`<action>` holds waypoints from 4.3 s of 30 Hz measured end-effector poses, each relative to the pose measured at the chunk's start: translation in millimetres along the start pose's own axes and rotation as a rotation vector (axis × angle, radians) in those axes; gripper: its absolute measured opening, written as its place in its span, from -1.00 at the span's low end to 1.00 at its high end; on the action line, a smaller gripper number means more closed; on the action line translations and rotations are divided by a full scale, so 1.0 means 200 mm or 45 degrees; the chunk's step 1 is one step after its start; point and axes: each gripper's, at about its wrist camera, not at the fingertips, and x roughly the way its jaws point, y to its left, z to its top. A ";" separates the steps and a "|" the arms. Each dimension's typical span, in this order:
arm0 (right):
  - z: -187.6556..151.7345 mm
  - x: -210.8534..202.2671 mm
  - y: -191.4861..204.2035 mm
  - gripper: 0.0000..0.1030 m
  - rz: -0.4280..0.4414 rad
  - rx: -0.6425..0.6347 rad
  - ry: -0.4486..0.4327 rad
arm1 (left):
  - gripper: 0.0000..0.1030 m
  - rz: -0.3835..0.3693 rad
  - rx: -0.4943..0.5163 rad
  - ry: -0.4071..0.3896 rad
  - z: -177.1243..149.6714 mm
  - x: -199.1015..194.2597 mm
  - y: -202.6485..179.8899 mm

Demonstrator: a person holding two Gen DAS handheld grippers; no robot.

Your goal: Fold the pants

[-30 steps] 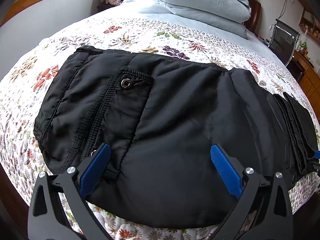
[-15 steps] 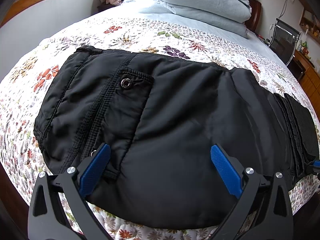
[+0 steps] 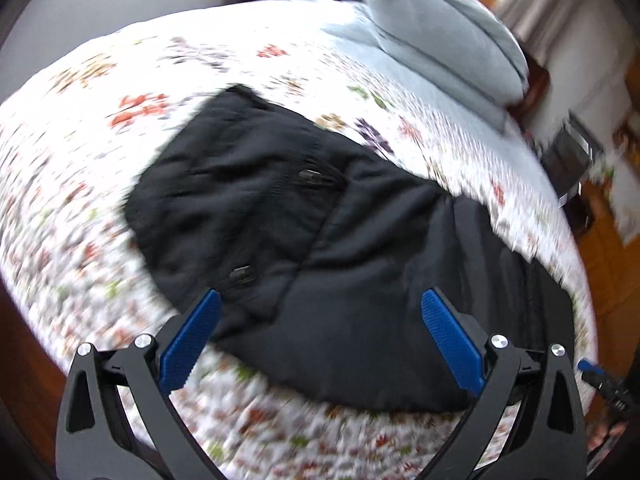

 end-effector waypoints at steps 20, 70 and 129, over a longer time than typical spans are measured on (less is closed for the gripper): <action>-0.06 -0.20 -0.39 -0.13 -0.169 0.287 -0.105 | 0.91 -0.534 -0.847 0.007 -0.08 0.09 0.47; -0.07 -0.18 -0.69 0.34 -0.271 0.429 -0.057 | 0.73 -0.792 -0.964 0.046 -0.07 0.35 0.42; -0.08 0.00 -1.06 -0.49 0.024 0.641 0.035 | -0.79 -0.718 -0.508 -0.089 0.06 0.15 -0.06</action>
